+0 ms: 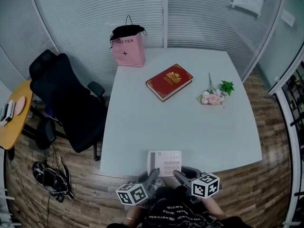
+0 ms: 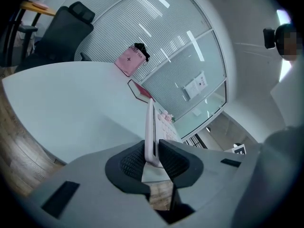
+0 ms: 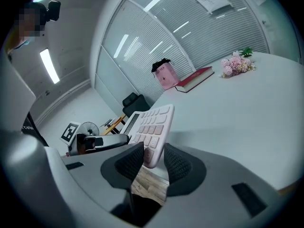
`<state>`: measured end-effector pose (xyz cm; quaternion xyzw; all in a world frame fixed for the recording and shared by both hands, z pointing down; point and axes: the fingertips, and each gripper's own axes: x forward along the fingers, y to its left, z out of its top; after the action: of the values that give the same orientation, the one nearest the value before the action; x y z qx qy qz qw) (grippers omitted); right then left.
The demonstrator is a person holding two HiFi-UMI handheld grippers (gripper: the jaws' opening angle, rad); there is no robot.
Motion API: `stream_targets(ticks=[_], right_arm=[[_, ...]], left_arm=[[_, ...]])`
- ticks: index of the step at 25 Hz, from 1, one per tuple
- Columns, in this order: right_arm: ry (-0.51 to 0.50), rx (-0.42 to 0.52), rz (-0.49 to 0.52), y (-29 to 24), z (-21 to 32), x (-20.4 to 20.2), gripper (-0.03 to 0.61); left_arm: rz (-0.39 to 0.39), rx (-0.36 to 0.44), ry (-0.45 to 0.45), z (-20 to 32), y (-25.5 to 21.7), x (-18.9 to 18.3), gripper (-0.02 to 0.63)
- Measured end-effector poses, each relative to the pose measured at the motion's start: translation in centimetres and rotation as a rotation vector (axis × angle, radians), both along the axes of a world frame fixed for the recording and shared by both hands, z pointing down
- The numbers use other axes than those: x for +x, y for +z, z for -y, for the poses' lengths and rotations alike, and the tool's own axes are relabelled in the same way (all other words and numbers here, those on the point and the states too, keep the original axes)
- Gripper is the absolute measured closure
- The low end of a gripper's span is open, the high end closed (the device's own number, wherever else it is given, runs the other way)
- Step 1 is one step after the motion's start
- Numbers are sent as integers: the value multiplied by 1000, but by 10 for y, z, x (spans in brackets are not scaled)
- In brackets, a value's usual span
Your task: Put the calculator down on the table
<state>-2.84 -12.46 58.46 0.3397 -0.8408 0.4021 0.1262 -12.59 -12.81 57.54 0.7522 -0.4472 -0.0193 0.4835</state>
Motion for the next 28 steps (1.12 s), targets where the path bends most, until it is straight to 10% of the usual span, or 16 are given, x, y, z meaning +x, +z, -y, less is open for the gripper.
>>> stream_targets(ticks=[28], right_arm=[[-228, -90, -60, 38, 197, -91, 437]], left_arm=[[73, -150, -327, 163, 39, -88, 508]])
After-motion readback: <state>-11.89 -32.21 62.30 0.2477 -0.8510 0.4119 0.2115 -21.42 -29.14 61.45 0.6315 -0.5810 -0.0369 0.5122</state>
